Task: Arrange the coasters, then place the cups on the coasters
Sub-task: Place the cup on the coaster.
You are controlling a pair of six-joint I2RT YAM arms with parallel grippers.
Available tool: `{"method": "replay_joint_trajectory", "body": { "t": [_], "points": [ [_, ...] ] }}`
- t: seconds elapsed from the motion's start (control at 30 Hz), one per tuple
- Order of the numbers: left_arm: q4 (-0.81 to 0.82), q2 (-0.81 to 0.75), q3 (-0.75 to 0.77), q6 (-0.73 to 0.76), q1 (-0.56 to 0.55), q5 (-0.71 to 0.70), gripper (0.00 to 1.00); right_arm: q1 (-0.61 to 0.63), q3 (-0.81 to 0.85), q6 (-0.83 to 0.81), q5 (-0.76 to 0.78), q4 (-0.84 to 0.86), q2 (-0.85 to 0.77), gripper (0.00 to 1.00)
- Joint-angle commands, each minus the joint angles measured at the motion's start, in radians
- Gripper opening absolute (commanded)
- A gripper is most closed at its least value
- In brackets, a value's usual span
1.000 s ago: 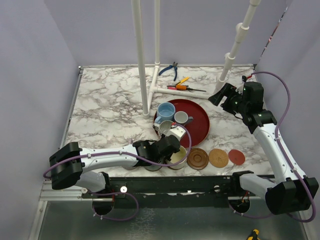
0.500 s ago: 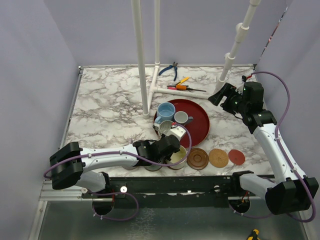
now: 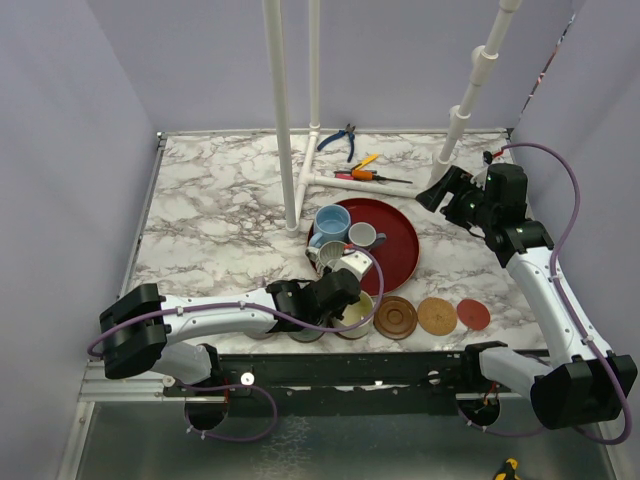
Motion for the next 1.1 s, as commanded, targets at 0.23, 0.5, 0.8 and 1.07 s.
{"method": "replay_joint_trajectory", "body": {
  "t": [0.23, 0.5, 0.8, 1.07],
  "points": [
    [0.006, -0.012, 0.049, 0.018, 0.004, -0.031, 0.30, -0.006, -0.010, -0.013, -0.025, 0.007, 0.003, 0.80],
    [-0.089, -0.061, 0.137, 0.029, 0.010, -0.003, 0.55, -0.006, 0.038, -0.060, -0.017, -0.034, -0.008, 0.80],
    [-0.236, -0.104, 0.305, 0.050, 0.139, 0.085, 0.92, -0.006, 0.126, -0.216, -0.058, -0.089, -0.019, 0.80],
    [-0.241, -0.103, 0.328, 0.099, 0.479, 0.253, 0.99, 0.053, 0.189, -0.341, -0.120, -0.118, 0.063, 0.80]
  ]
}}
